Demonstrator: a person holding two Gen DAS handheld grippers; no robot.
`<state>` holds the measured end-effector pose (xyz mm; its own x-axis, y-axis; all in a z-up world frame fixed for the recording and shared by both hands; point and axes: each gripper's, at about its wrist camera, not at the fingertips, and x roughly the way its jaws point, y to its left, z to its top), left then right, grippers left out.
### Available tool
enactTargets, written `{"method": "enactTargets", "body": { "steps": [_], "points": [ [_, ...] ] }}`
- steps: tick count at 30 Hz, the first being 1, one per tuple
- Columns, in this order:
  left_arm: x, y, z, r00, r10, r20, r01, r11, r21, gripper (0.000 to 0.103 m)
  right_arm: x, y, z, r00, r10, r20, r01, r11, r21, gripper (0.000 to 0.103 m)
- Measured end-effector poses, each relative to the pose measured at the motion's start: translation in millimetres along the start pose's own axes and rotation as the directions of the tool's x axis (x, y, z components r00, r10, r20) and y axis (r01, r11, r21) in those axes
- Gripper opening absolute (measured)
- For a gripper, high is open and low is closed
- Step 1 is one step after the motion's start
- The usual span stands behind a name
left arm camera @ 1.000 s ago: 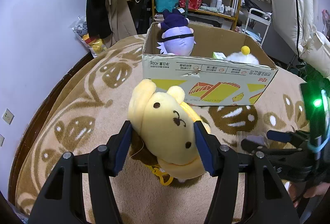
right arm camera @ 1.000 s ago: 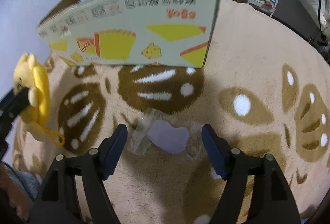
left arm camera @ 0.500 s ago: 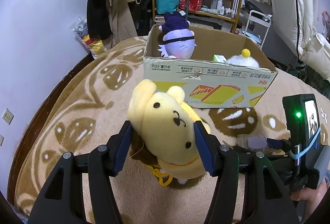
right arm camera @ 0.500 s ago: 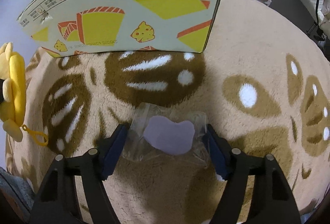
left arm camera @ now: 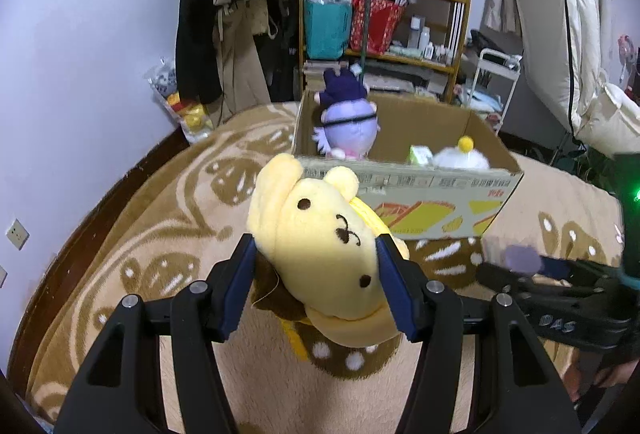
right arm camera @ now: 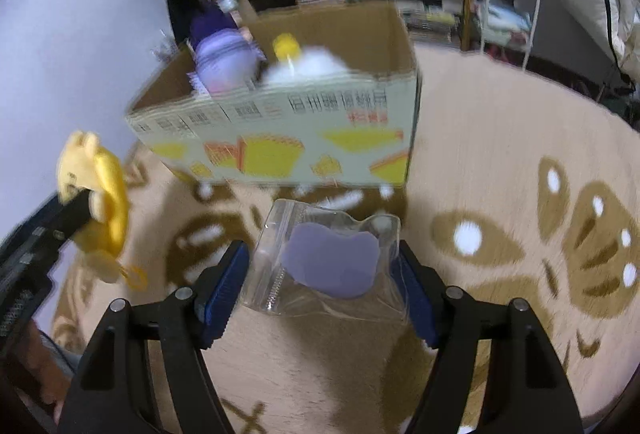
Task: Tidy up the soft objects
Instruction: 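Lift the yellow dog and clear bag and carry both over the box, then open both tools to drop the yellow dog and clear bag into the box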
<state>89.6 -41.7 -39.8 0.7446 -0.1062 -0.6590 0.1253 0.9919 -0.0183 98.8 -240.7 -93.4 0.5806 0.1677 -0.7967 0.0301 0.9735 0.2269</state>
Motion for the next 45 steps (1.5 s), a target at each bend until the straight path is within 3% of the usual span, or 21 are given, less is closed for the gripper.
{"method": "enactTargets", "body": {
  "steps": [8,13,23,33,41,45],
  "points": [
    [-15,-3,22,0.995,-0.024,0.096,0.023,1.000,0.009,0.059,-46,10,23,0.980,0.063,0.191,-0.057,0.998,-0.034,0.076],
    [-15,-6,45,0.988,-0.027,0.154,0.022,0.999,0.033,0.059,-50,13,38,0.969,0.091,0.231,-0.082,0.995,-0.048,0.076],
    [3,-15,88,0.974,-0.028,0.226,0.008,0.996,0.089,0.059,-35,16,71,0.962,0.075,0.262,-0.047,0.993,-0.112,0.076],
    [47,-11,96,0.985,-0.036,0.169,0.025,0.997,0.068,0.061,-9,2,102,0.950,0.053,0.308,-0.022,0.994,-0.103,0.079],
    [65,-10,89,0.992,-0.026,0.123,0.019,0.998,0.061,0.069,10,-11,109,0.954,0.101,0.282,-0.084,0.994,-0.070,0.082],
    [62,-8,87,0.991,-0.029,0.134,0.020,0.998,0.062,0.084,9,-11,108,0.951,0.096,0.293,-0.079,0.994,-0.070,0.084]
  ]
}}
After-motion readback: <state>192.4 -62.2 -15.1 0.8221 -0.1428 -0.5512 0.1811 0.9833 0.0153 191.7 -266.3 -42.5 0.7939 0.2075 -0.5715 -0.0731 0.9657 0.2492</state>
